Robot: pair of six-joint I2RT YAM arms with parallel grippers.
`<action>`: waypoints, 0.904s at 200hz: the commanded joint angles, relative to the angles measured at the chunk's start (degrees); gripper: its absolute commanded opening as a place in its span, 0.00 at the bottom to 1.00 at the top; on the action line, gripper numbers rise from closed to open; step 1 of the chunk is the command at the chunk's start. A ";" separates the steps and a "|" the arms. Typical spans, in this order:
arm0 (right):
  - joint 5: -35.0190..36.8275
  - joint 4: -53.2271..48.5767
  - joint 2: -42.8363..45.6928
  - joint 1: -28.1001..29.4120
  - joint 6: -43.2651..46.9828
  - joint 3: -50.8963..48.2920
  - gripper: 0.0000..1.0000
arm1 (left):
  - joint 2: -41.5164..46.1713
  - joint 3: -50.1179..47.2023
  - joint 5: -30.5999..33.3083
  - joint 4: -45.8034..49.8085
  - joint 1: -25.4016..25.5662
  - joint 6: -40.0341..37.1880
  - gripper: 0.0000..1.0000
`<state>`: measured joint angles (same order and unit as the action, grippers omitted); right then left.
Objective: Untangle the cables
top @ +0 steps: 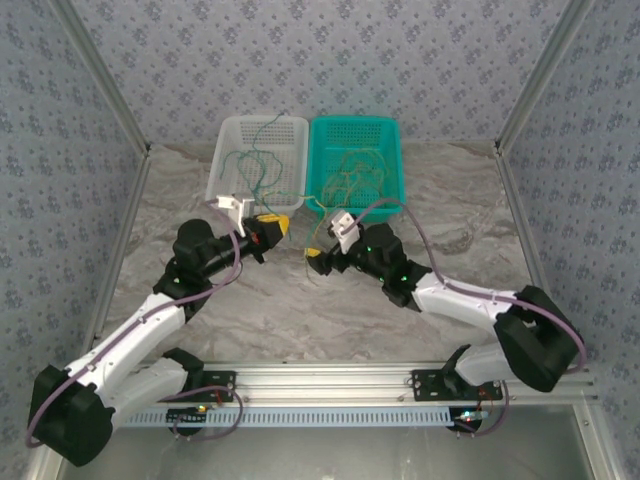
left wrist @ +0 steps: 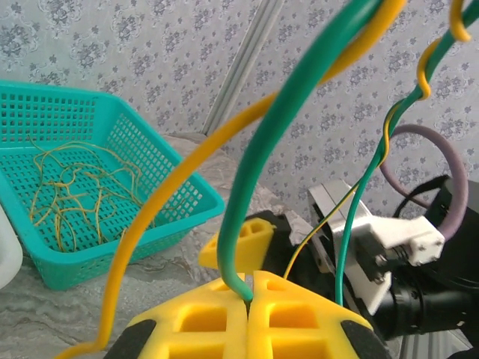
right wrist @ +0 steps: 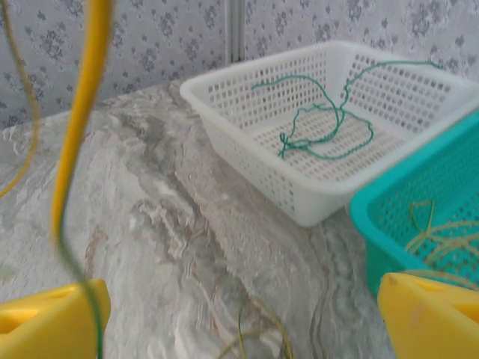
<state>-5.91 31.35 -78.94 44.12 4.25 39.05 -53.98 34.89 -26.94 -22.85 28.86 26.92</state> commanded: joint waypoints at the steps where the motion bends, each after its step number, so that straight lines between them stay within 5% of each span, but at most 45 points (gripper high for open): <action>1: -1.51 3.72 -2.43 -0.26 1.59 4.85 0.88 | 1.27 0.91 -1.49 -3.04 -0.25 0.95 0.00; 12: -1.64 3.97 -2.64 -0.50 1.34 5.67 0.71 | 1.78 -0.06 -0.11 -3.19 -0.26 0.73 0.00; 26: 0.20 3.41 -2.26 -1.19 -0.14 6.38 0.18 | 2.58 -0.81 2.31 -1.94 -0.36 0.20 0.00; 37: 3.28 2.55 -1.47 -2.03 -2.29 6.46 0.00 | 3.37 -1.57 3.23 -1.84 -0.77 0.23 0.00; 89: 11.62 -3.29 9.49 -9.62 -11.17 0.65 0.00 | 8.09 -4.84 7.29 1.56 -7.94 2.18 0.00; 137: 10.58 -9.76 20.91 -19.53 -16.40 -4.56 0.00 | 10.45 -8.51 9.51 2.99 -15.86 5.06 0.00; 181: 10.11 -17.43 28.47 -22.93 -17.20 -3.63 0.00 | 12.02 -9.73 14.58 6.27 -18.41 4.50 0.00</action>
<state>1.96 19.07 -54.08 22.98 -10.87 34.83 -43.83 25.54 -18.35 -18.13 12.45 30.72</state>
